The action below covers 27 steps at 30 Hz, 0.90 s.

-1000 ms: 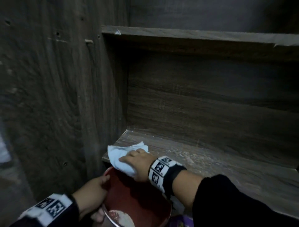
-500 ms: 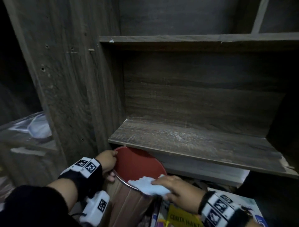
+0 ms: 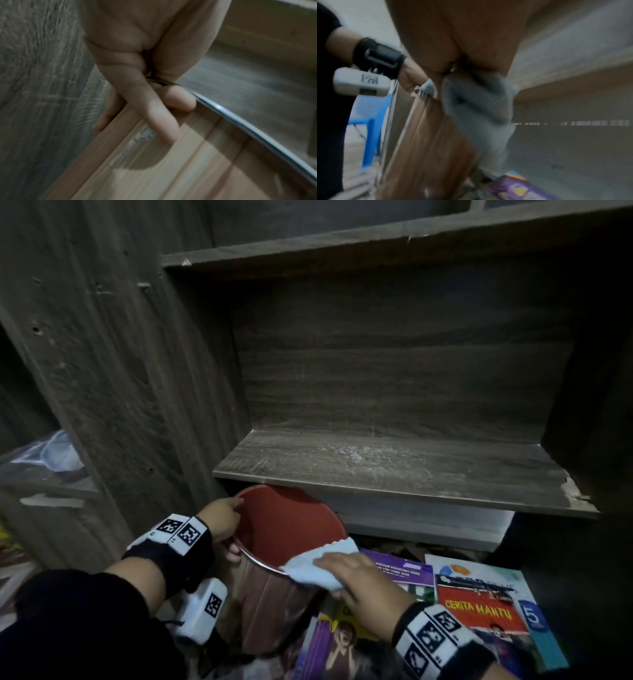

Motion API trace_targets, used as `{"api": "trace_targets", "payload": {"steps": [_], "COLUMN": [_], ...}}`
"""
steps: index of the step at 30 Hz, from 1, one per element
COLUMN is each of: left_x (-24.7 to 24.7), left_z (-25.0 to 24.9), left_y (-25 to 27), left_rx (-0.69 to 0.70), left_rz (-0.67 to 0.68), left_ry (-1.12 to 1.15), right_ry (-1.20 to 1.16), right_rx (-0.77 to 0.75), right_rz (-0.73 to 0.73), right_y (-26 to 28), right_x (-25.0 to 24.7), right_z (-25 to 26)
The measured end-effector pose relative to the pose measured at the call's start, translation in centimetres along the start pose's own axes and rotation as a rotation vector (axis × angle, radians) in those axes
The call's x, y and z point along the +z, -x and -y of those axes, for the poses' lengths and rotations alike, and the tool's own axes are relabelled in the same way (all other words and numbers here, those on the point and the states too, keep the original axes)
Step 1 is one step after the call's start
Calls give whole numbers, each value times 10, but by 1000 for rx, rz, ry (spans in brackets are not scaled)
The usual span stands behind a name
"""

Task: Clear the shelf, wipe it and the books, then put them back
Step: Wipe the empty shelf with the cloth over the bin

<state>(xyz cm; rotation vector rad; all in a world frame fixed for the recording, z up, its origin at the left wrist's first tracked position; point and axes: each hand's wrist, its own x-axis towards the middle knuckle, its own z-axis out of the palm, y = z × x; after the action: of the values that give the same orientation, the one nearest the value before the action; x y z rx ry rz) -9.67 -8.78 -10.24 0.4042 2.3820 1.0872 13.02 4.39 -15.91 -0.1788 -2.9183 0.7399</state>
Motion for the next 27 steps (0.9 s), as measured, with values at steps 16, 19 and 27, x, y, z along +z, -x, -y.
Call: {"api": "trace_targets", "payload": {"steps": [16, 19, 27], "left_x": [63, 85, 116], "left_z": [10, 33, 59], "left_y": [-44, -60, -94], "left_rx": [-308, -224, -211], "left_rz": [-42, -163, -221], "left_ry": [646, 638, 786], "right_ry": [191, 207, 224], "right_rx": [473, 507, 371], "right_rz": [38, 88, 567], "right_y": [44, 53, 48], "right_x": [-17, -9, 9], "right_z": [-81, -78, -59]}}
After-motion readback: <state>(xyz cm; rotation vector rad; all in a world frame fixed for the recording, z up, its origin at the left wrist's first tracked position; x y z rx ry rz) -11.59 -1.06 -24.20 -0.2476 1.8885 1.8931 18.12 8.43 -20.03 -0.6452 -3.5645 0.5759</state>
